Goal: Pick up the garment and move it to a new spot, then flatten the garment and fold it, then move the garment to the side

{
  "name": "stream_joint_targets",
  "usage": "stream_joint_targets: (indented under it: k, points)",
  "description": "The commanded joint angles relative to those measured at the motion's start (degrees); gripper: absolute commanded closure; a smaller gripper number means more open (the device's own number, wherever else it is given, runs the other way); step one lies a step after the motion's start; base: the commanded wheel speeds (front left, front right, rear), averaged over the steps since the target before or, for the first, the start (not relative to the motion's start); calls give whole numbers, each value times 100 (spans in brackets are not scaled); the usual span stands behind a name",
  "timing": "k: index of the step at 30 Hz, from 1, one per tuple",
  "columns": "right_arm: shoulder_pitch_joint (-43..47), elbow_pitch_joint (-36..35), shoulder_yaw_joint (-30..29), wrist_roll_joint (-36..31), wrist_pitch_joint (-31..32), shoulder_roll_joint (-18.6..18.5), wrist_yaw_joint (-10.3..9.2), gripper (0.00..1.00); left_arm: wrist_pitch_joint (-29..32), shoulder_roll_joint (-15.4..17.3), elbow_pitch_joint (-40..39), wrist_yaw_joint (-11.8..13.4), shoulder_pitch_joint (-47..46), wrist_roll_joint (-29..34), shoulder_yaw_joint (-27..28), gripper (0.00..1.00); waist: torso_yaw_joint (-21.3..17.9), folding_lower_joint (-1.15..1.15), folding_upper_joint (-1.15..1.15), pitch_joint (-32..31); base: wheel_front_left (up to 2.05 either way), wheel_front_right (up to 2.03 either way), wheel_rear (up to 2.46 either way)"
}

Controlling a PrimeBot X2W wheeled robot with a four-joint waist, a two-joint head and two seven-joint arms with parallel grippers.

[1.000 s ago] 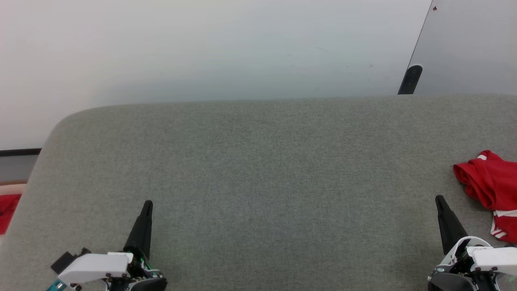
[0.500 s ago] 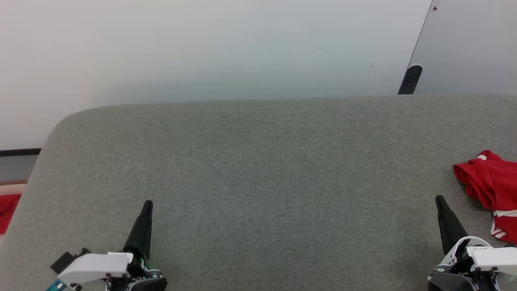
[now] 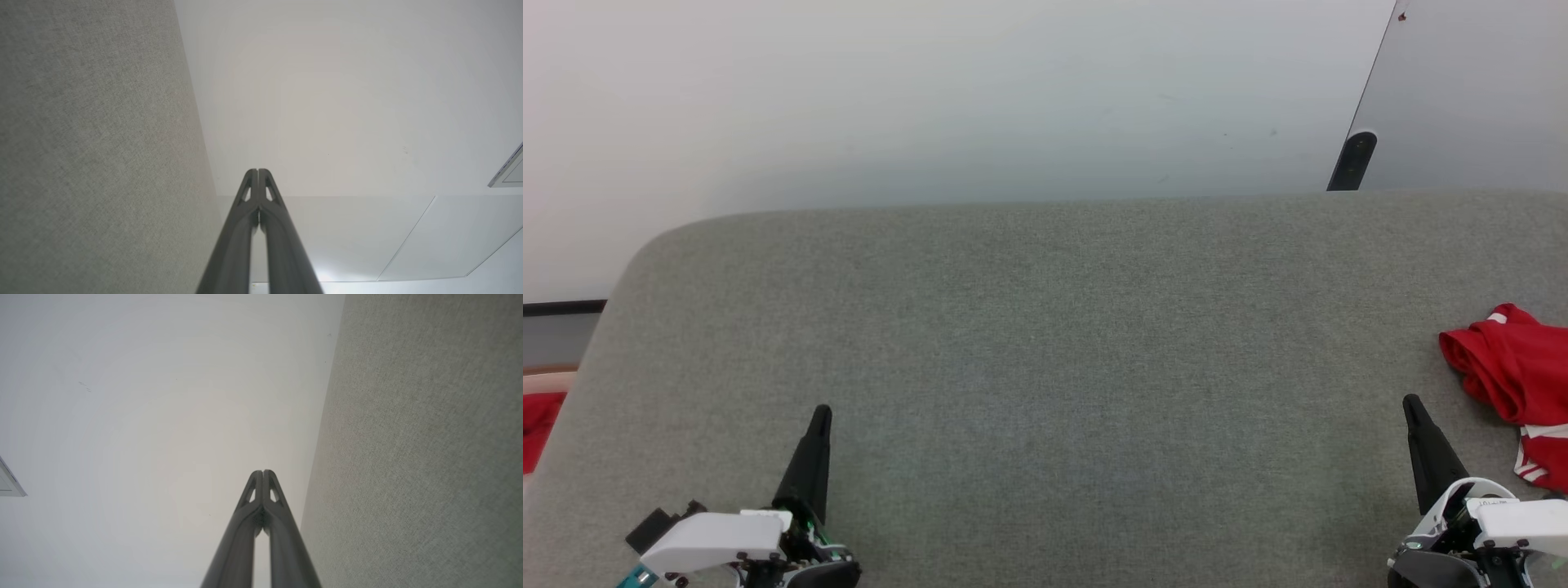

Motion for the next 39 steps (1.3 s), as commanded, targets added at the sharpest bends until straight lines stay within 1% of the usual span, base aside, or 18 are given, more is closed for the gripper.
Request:
stream_joint_targets:
  k: [1,39]
  points:
    - [-17,3,18,22,-4,19,-8,100,9,-4,5,-22,-50,-19,12,100,0,0,0,0,0,0,0]
    - [-17,3,18,22,-4,18,-8,100,8,-4,4,-22,-50,-20,12,100,0,0,0,0,0,0,0]
